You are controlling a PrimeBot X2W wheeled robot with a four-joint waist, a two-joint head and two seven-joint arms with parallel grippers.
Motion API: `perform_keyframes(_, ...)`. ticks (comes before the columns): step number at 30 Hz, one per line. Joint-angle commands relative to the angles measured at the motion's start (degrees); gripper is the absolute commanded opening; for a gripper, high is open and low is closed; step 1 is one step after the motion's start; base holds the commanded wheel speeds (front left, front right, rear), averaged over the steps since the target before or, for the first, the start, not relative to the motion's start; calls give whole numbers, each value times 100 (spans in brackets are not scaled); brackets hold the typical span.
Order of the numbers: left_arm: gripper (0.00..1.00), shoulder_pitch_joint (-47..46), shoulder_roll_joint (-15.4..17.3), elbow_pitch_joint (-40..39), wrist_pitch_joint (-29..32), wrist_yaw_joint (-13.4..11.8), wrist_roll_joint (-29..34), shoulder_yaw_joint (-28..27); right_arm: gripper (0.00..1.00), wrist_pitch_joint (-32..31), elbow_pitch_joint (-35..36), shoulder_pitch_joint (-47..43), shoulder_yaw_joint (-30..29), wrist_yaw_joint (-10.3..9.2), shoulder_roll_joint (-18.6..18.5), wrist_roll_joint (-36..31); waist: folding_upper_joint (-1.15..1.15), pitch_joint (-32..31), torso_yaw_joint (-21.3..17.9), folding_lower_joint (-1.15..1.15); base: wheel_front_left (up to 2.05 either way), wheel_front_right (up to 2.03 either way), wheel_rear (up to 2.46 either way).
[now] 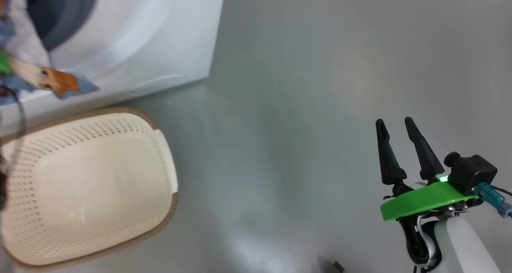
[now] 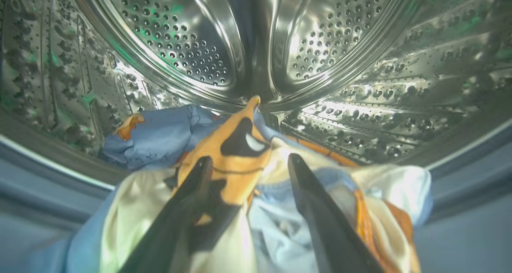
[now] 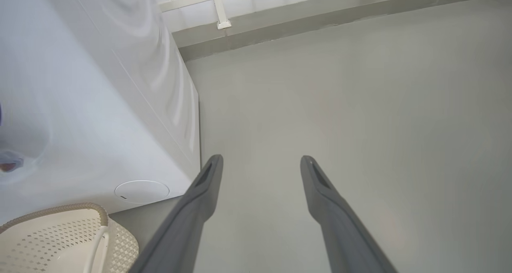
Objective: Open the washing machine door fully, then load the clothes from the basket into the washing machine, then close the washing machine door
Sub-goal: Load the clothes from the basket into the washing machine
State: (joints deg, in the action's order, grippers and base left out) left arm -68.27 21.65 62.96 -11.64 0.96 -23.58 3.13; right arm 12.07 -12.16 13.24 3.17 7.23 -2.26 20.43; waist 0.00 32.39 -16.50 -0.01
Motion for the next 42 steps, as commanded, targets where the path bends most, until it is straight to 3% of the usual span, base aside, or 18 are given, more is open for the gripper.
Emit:
perform_keyframes(1,100,221,201,-55,-92,-36,-51,-65,100,-39,159,-183,57,25,-62,-76,0,-333,217,1,0,0,0)
perform_keyframes(10,100,1419,-255,-225,-329,-86,-21,-41,100,-383,377,-558,-260,25,-62,-285,0,-1159,585,1,0,0,0)
perform_keyframes(21,100,3943,-898,-2290,-335,-242,382,-162,100,-906,742,-1285,-564,25,-62,-516,0,-2286,938,1,0,0,0)
perform_keyframes(30,100,5931,-1227,-3861,-335,-427,599,-163,100,-1387,1165,-1808,-591,25,-62,-722,0,-3023,1132,1,0,0,0)
perform_keyframes(42,100,7080,-1389,-5069,-144,-682,694,51,100,-1777,1677,-2159,-644,25,-70,-951,0,-3389,1349,1,0,0,0)
